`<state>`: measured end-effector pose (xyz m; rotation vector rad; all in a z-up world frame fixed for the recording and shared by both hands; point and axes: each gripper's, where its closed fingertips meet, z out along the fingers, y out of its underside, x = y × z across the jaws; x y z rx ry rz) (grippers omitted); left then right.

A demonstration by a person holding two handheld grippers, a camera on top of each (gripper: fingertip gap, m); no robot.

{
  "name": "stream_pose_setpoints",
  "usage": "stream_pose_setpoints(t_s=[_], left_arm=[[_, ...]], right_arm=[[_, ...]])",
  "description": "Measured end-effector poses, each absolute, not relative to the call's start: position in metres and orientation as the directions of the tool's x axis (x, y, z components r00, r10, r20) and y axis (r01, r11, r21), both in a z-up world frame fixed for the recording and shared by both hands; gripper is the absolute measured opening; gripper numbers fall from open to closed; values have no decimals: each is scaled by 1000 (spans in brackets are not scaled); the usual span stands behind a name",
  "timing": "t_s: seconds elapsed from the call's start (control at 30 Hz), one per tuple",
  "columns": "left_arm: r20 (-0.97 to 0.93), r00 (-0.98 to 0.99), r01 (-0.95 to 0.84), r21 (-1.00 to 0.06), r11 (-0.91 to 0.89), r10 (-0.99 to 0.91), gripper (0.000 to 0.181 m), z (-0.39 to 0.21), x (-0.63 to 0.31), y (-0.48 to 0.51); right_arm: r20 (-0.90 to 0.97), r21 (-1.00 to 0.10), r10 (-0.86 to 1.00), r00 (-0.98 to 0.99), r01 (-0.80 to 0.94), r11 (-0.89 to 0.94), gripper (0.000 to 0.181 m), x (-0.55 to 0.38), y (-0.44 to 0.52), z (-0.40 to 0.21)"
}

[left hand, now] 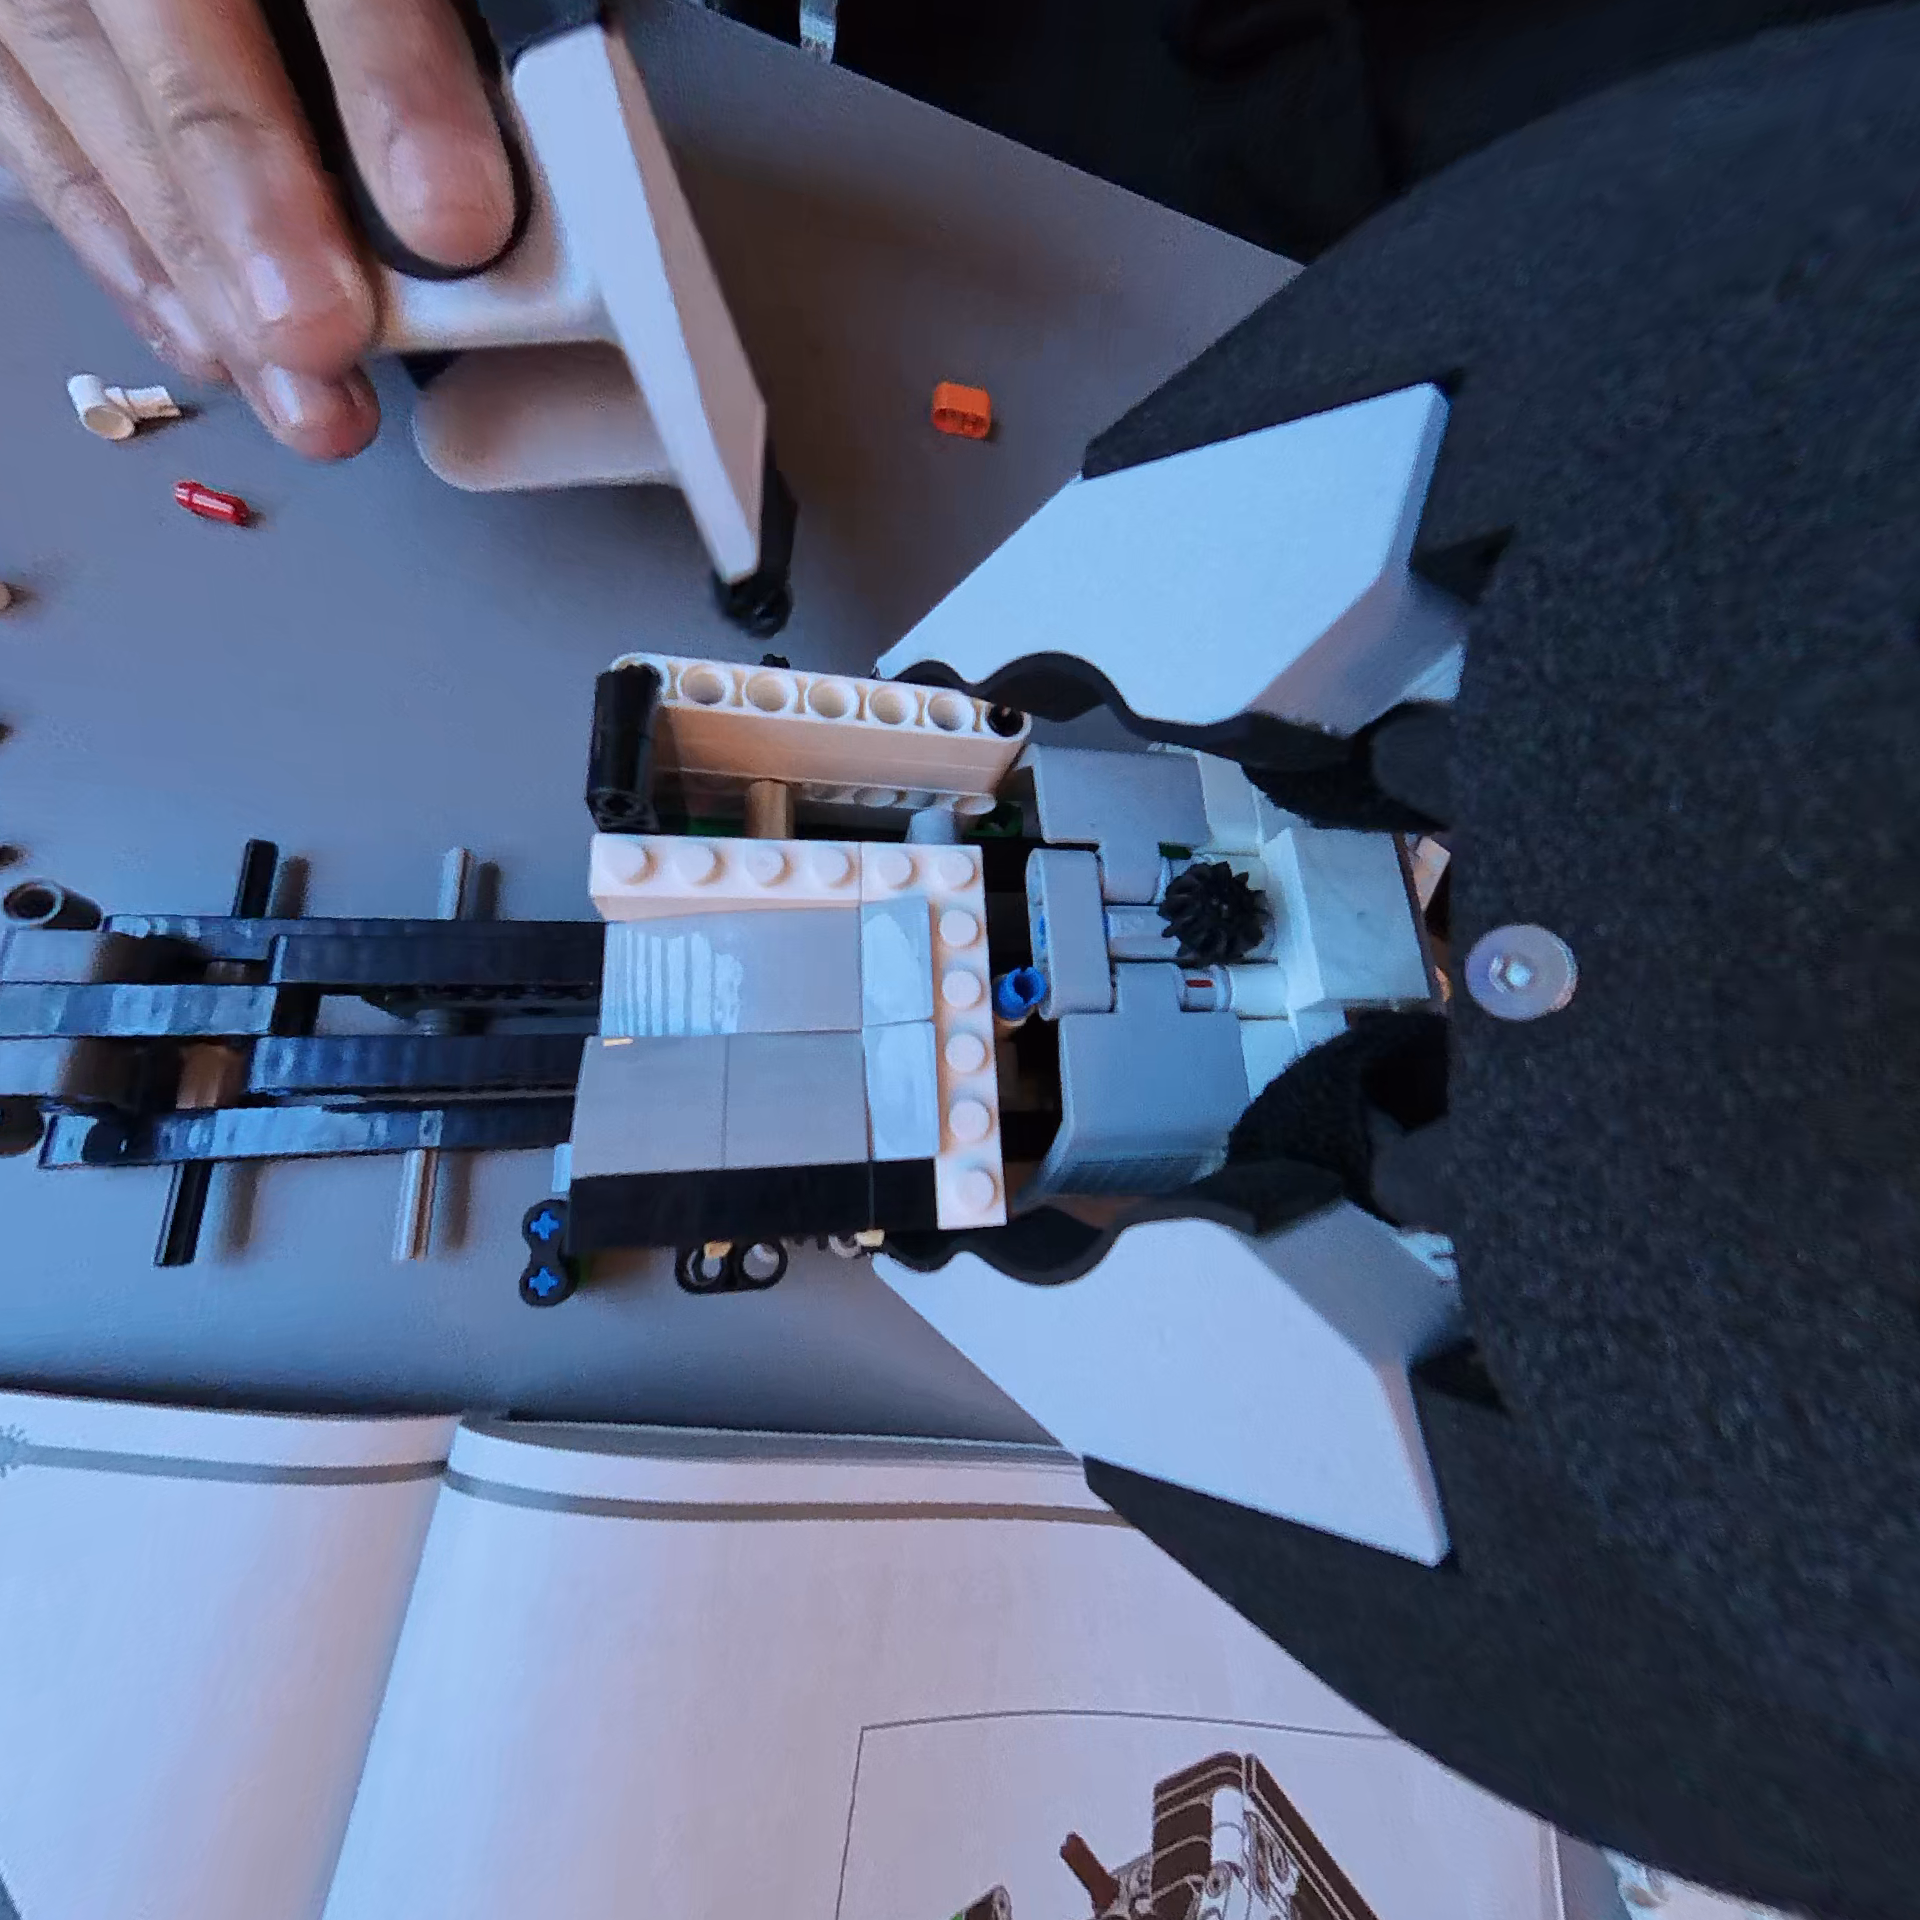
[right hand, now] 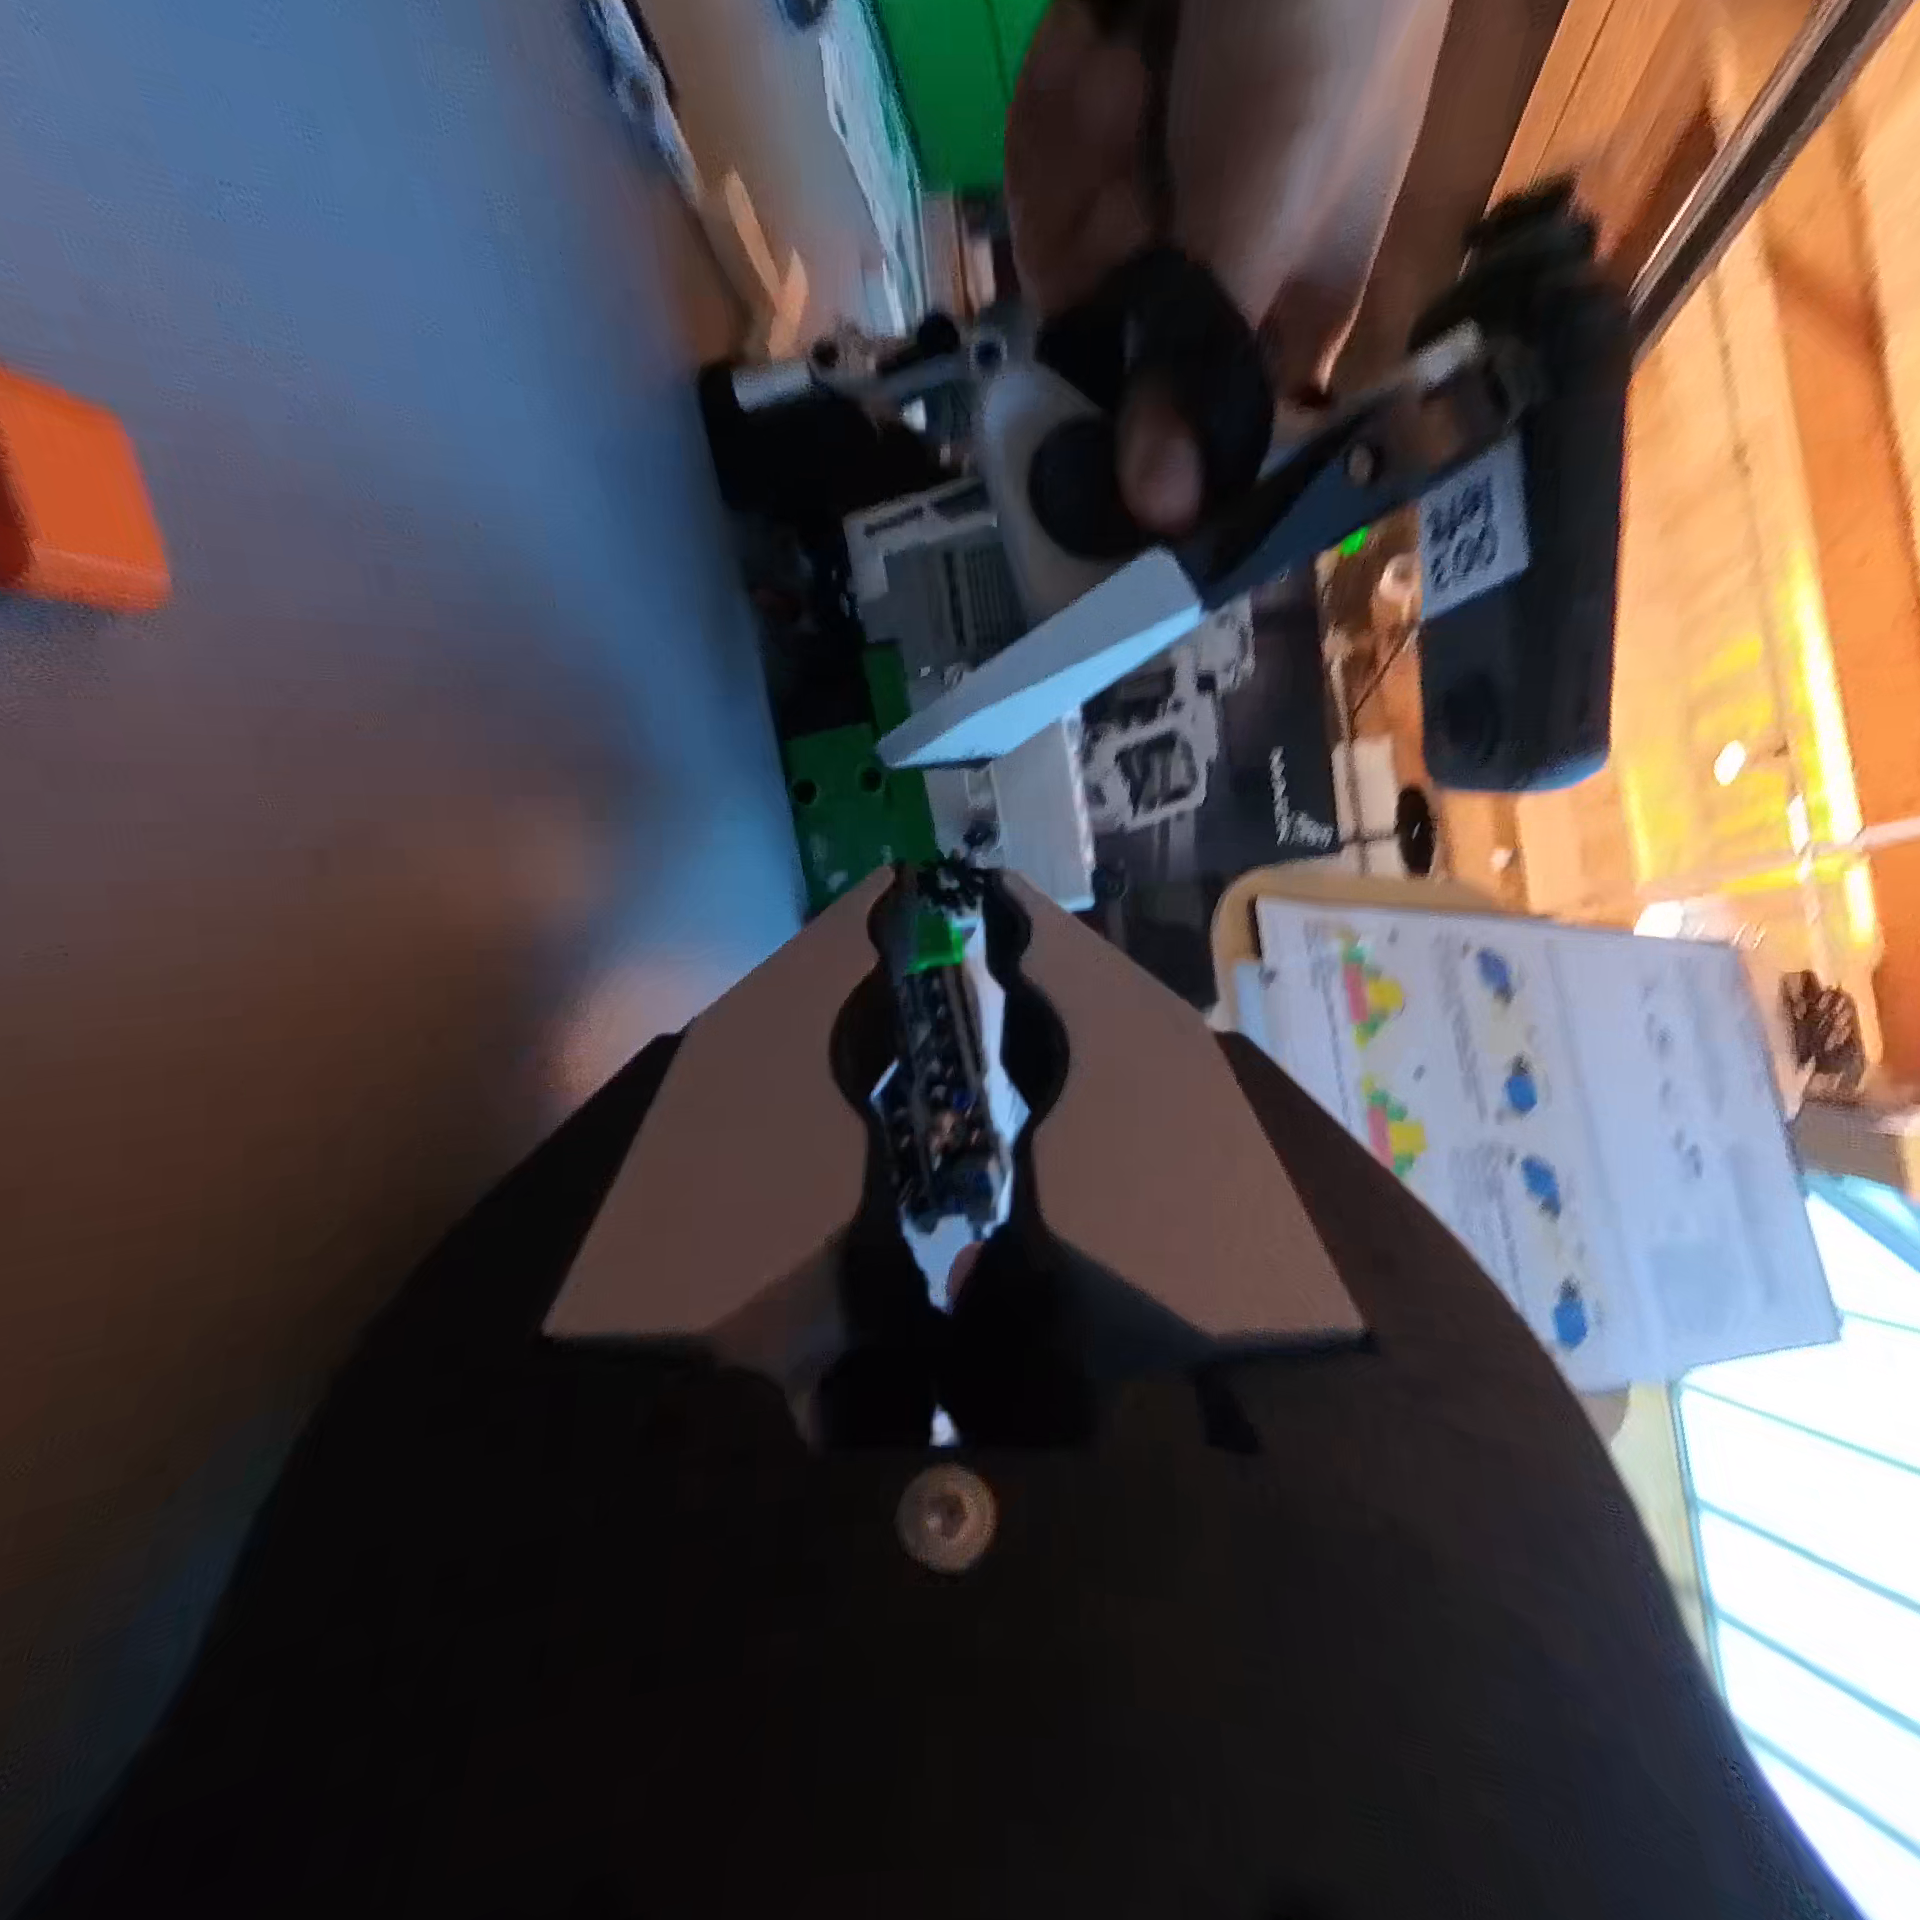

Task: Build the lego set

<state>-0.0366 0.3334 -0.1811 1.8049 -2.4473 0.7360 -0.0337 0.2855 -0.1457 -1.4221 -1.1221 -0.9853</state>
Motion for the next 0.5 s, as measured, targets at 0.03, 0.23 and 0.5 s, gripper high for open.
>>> stream_pose_setpoints(t_s=[0.03, 0.23, 0.5], left_arm=[[282, -344, -903, -360, 234, -895, 97, -181, -37, 333], [285, -393, -892, -350, 288, -874, 97, -181, -40, 332], [285, -403, -890, -344, 300, -870, 97, -182, -41, 333]], right_arm=[[969, -218, 122, 214, 976, 20, 10, -40, 284, -142], [977, -189, 123, 173, 974, 127, 11, -41, 292, -140], [981, -162, 130, 143, 976, 149, 11, -45, 294, -142]])
